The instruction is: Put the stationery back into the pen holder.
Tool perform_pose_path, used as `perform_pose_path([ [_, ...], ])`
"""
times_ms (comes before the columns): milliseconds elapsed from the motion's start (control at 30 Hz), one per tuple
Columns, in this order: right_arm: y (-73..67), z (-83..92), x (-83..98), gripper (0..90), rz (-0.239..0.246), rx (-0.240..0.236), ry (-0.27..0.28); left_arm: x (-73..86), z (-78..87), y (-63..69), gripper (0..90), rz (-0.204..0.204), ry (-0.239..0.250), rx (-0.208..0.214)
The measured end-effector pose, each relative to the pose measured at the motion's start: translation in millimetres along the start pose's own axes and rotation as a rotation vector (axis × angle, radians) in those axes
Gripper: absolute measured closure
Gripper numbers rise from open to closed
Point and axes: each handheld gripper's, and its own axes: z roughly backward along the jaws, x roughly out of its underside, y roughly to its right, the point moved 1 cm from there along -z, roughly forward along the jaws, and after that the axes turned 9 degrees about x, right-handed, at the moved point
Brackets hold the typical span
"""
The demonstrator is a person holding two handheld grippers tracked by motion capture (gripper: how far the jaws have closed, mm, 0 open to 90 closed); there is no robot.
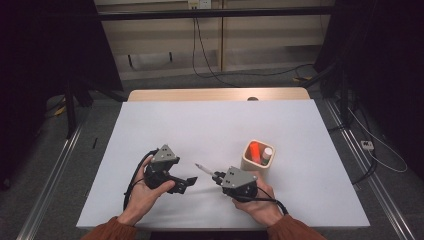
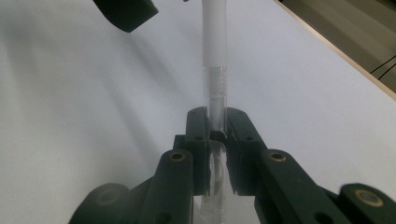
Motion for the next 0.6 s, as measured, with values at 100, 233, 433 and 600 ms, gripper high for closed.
perform_pose_path([
  [100, 3.8, 1.7, -0.1, 81.1, -0.042, -0.007, 0.012, 6.0, 0.4, -2.1, 6.7, 0.01, 0.003, -0.005],
  [233, 7.2, 4.2, -0.6, 81.1, -0.09, -0.01, 0.009, 10.3, 3.7, -2.6, 7.1, 0.011, 0.0, -0.019],
  [433, 12.2, 8.6, -1.3, 81.0, -0.172, -0.026, 0.025, 15.5, 10.3, -3.2, 7.4, 0.009, 0.019, -0.026],
  [600, 16.2, 11.4, -3.2, 81.0, -0.217, -0.026, 0.04, 23.2, 17.0, -6.4, 7.2, 0.012, 0.032, -0.046],
])
